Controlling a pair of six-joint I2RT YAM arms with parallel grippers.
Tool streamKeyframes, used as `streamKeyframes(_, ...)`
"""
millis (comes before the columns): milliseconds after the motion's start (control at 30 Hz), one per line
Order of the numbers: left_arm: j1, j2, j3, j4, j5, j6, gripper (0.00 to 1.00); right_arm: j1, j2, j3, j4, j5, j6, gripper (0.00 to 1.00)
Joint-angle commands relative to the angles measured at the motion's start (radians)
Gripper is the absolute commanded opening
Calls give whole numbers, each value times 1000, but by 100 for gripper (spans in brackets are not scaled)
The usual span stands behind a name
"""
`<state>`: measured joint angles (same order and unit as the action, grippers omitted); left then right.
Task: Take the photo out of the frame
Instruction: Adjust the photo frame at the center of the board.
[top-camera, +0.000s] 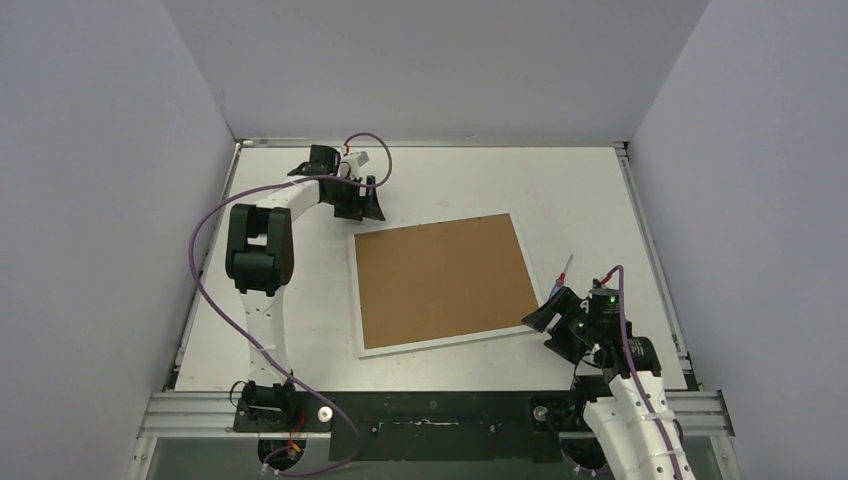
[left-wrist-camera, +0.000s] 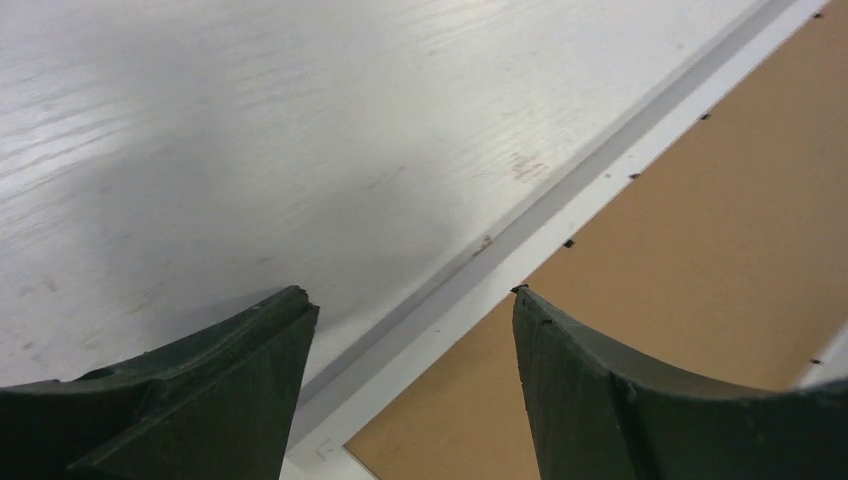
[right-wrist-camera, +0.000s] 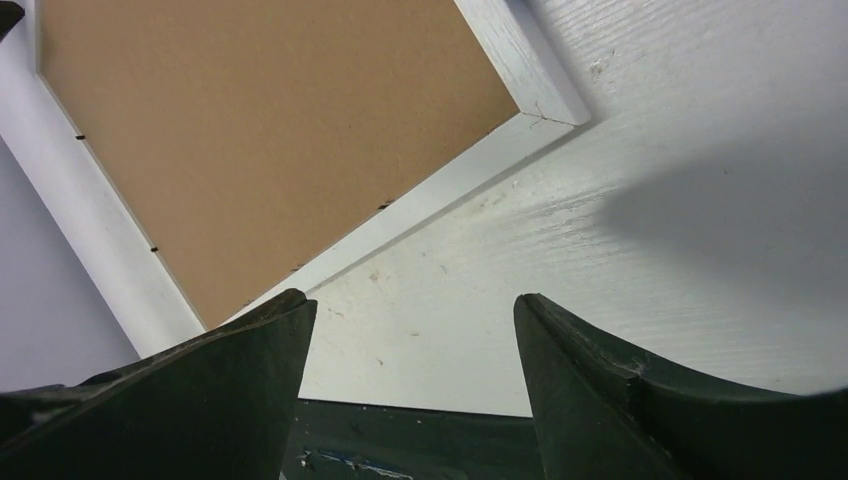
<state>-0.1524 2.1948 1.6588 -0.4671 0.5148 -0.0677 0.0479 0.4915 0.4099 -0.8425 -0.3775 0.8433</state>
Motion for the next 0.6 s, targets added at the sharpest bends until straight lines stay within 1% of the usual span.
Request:
streamKeyframes(0,2,19,40,-6,118,-16,72,11,38,-11,76,-41,26,75)
streamKeyframes(133,4,-4,-56,42,163,-65,72,21,100,-19,143,-33,31,77)
streamKeyframes(267,11,-53,-174,86,151,-102,72,44,191,-37,215,-29,35,77)
streamKeyframes(367,10,-85,-247,90,141,-105,72,69,265,-49,279,-14,34,78)
streamKeyframes(500,14,-140,-348,72,75,-94,71,126,372,-39,364,34,24,79)
streamKeyframes(567,17,-163,-381,31,33,-95,69,171,448,-28,426,57,18,80)
